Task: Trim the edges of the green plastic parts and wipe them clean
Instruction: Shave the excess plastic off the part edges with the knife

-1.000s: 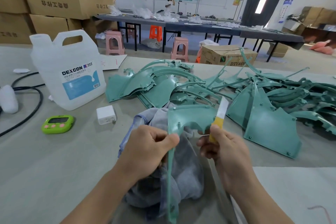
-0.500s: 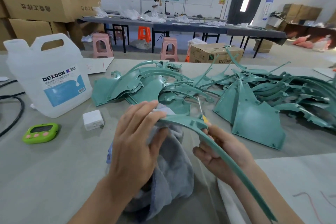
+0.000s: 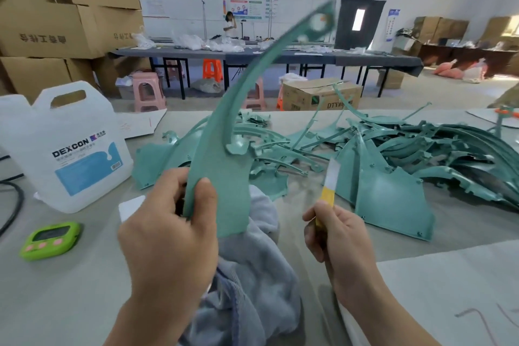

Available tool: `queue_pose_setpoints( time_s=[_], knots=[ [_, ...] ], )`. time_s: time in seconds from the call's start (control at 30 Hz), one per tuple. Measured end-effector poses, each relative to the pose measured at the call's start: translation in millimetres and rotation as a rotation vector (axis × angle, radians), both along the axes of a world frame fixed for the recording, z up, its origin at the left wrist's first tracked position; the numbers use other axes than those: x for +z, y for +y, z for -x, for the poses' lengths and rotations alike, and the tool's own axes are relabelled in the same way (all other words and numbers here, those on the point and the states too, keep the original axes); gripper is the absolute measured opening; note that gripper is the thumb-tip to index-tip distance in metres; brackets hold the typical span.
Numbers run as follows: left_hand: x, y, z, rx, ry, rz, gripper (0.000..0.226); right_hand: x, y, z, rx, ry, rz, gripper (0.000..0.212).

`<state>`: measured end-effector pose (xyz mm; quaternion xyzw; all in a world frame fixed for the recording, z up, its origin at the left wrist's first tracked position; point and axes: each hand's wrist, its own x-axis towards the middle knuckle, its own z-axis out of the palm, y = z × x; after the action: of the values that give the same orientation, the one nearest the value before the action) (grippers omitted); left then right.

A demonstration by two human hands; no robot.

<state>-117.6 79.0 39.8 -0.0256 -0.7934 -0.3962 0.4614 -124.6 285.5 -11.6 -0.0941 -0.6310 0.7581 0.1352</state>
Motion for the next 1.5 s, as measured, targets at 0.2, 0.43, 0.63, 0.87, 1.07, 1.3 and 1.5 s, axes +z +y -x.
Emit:
queue_pose_setpoints(
  time_s=[0.2, 0.43, 0.63, 0.87, 1.07, 1.3, 1.5],
  knots=[
    [-39.3, -5.2, 28.5, -0.451, -0.453, -0.735, 0.011, -6.3, -7.8, 0.4, -0.009, 0.026, -0.244, 0.034],
    [-72.7, 28.8, 20.1, -0.406, -0.520, -0.500, 0.009, -3.0, -17.6, -10.0, -0.179, 0.026, -1.090, 0.046],
    [-69.0, 30.8, 16.7, -0.342, -0.522, -0.425, 0.008, -5.1, -25.7, -9.5, -0.079, -0.103, -1.221, 0.046],
    [-67.7, 29.1, 16.0, -0.367, -0.533, -0.414, 0.012, -8.3, -24.7, -6.7, -0.036, -0.067, -1.234, 0.046],
    [-72.0, 27.5, 20.6, -0.378, -0.556, -0.402, 0.014, -10.3, -19.9, -5.1, -0.057, -0.028, -1.151, 0.049],
    [-75.8, 26.2, 23.9, -0.377, -0.583, -0.422, 0.011, -15.7, -13.9, -1.7, -0.089, -0.007, -1.076, 0.047],
    [-73.1, 25.3, 22.8, -0.392, -0.592, -0.449, 0.010, -17.4, -8.1, 5.1, -0.160, -0.099, -1.108, 0.049]
  ],
)
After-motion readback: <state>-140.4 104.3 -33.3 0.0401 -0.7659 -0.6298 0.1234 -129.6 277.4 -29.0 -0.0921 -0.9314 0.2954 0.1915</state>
